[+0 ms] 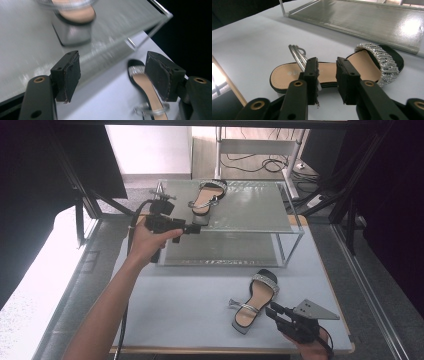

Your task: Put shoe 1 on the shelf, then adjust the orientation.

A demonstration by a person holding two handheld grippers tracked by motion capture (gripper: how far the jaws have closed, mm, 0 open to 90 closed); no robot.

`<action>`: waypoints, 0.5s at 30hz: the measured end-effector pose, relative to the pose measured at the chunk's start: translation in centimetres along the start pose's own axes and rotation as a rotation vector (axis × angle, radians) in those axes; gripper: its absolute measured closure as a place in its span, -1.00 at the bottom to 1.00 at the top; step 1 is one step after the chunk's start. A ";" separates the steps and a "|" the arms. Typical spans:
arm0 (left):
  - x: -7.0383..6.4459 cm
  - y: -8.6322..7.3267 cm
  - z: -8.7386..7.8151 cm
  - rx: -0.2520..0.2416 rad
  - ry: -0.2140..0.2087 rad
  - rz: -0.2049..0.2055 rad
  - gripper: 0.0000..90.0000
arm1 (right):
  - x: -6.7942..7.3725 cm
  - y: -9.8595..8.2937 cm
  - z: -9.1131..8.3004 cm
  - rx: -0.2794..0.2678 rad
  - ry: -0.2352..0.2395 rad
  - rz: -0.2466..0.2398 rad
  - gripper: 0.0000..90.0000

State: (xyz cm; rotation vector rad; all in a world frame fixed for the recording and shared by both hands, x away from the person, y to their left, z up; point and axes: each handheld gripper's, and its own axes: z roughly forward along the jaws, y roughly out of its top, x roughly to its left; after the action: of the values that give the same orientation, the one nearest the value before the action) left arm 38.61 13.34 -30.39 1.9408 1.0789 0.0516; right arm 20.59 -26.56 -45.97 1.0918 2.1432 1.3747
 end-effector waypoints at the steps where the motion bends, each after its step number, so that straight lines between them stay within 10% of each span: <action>1: 0.0 -0.6 -0.1 -0.001 -0.002 0.002 -0.35 | 0.1 0.0 0.1 0.002 0.003 -0.001 0.61; 15: 0.2 -6.6 0.2 0.012 -0.006 0.051 -0.36 | 1.8 1.2 1.7 0.032 0.033 -0.052 0.87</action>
State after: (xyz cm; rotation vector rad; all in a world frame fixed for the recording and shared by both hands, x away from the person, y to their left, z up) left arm 34.45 14.80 -35.26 1.9779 1.0275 0.0674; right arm 21.07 -23.86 -45.50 1.0240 2.2081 1.3484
